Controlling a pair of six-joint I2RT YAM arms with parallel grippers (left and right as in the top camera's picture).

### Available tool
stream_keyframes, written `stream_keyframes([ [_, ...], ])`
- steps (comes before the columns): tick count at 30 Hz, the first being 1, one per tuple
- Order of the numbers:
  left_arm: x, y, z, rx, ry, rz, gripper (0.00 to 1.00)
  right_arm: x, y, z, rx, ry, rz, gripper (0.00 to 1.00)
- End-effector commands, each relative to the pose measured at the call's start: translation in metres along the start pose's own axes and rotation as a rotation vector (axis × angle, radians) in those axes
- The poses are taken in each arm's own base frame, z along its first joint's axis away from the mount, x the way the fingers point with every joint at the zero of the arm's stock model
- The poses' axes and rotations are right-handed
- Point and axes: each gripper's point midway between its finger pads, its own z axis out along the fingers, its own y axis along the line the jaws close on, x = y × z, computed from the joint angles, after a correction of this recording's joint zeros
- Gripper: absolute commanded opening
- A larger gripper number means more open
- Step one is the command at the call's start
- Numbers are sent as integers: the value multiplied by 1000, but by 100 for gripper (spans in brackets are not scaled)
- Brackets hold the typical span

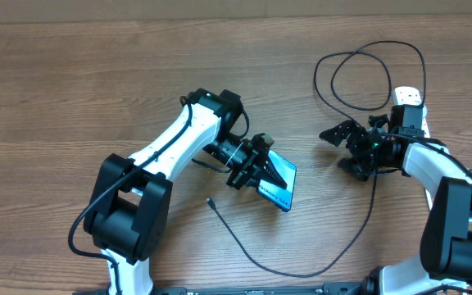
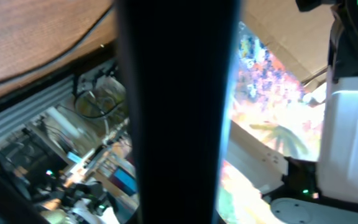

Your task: Plug charger to phone and switch on socket

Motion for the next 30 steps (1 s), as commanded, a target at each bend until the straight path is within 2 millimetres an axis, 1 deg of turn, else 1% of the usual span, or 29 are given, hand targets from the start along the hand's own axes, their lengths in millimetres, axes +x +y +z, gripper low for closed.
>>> stream_keyframes([
  [1, 14, -15, -2, 64, 30, -68, 4, -8, -7, -1, 47, -37, -13, 100],
  [7, 14, -15, -2, 61, 34, -221, 4, -8, -7, -1, 47, -37, -13, 100],
  [12, 14, -15, -3, 64, 36, -230, 4, -8, -7, -1, 47, -37, -13, 100],
  [19, 22, -30, -5, 145, 95, -249, 4, -8, -7, -1, 47, -37, -13, 100],
  [30, 27, -41, -8, 203, 135, -249, 4, -8, -7, -1, 47, -37, -13, 100],
])
